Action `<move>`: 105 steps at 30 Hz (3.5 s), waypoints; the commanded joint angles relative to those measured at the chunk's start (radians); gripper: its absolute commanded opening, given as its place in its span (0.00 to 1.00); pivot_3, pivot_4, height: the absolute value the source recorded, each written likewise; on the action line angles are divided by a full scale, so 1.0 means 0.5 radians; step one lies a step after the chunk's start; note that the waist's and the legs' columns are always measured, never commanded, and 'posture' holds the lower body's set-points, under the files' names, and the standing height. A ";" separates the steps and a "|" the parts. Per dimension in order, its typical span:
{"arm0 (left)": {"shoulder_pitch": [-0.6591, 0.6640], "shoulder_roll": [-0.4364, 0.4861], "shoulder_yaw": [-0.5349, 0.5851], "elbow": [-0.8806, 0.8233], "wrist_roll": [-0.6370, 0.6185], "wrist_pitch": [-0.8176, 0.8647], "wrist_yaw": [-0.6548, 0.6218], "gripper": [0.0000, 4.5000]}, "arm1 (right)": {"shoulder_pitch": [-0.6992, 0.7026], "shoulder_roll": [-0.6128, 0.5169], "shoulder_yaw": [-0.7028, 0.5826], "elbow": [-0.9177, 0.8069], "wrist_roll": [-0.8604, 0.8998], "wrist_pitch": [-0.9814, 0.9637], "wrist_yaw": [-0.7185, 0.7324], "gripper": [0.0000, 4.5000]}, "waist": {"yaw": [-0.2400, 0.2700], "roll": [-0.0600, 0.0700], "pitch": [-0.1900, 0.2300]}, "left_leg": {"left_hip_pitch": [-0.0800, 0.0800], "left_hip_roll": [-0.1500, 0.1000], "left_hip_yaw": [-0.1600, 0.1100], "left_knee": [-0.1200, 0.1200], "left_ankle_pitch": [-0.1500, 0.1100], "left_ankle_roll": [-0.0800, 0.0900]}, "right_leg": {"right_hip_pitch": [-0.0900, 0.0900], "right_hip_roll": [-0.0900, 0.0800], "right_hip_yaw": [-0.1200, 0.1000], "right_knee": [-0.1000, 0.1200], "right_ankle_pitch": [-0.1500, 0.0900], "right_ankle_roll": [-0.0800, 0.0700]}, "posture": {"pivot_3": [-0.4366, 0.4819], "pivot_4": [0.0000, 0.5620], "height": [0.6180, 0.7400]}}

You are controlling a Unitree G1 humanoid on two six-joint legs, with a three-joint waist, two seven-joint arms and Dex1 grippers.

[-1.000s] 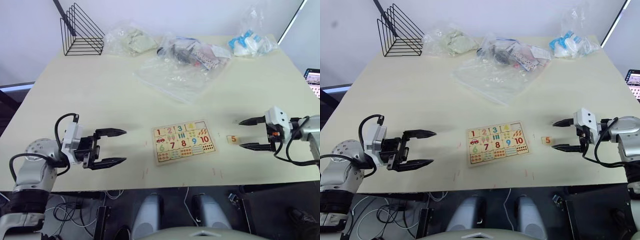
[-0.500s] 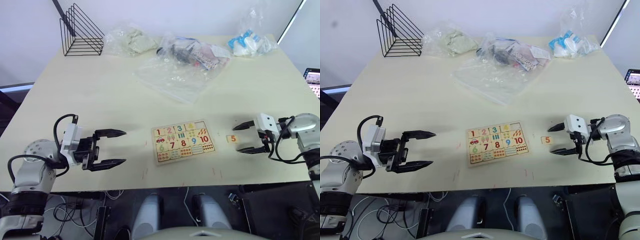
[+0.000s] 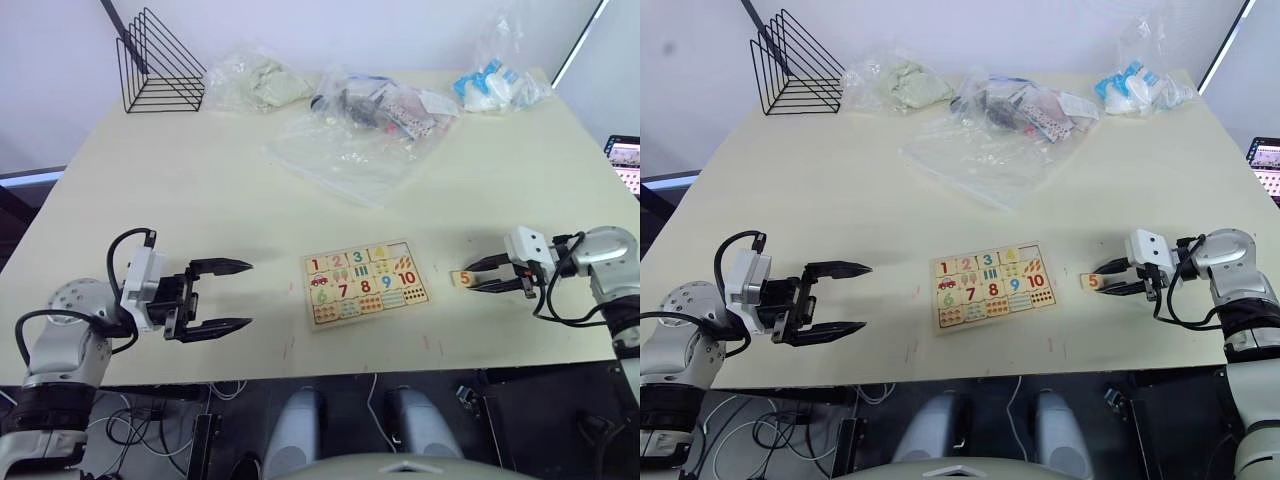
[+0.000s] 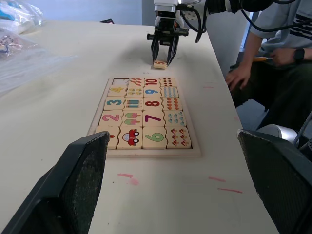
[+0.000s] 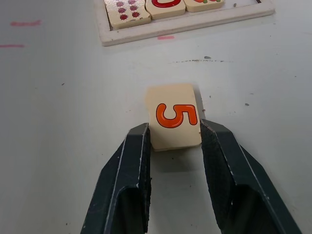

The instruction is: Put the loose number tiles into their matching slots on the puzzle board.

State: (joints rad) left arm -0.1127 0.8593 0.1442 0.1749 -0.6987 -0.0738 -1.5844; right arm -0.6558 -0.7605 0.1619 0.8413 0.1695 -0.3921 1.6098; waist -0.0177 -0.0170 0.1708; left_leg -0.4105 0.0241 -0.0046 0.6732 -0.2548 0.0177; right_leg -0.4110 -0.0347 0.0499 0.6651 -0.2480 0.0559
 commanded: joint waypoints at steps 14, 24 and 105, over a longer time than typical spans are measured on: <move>0.080 -0.066 0.152 -0.112 0.012 0.030 0.035 1.00 | -0.126 -0.033 0.073 -1.052 -0.050 1.022 -0.209 0.22 | 0.005 0.003 0.002 | -0.004 0.000 -0.003 0.000 0.000 0.000 | -0.003 0.000 -0.003 0.001 0.000 0.000 | 0.48 0.27 1.00; 0.206 -0.169 0.240 -0.280 0.045 0.072 0.283 1.00 | -0.369 0.107 0.286 -1.148 -0.258 1.358 -0.357 0.22 | 0.004 0.003 0.002 | -0.005 0.000 -0.004 0.001 0.000 0.000 | -0.004 0.000 -0.004 0.000 0.000 0.000 | 0.48 0.27 1.00; 0.313 -0.289 0.290 -0.388 0.104 0.094 0.399 1.00 | -0.684 0.379 0.611 -0.916 -0.649 1.392 -0.267 0.99 | 0.001 0.004 0.002 | -0.006 -0.001 -0.006 0.000 0.000 0.000 | -0.005 -0.001 -0.006 0.000 0.000 -0.001 | 0.48 0.27 1.00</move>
State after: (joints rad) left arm 0.0489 0.7122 0.2678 -0.0129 -0.6485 -0.0112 -1.3812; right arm -0.9937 -0.5601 0.5213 0.4120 -0.1901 0.2877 1.4617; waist -0.0170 -0.0151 0.1720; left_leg -0.4137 0.0238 -0.0077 0.6733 -0.2548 0.0176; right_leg -0.4134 -0.0351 0.0466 0.6648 -0.2480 0.0556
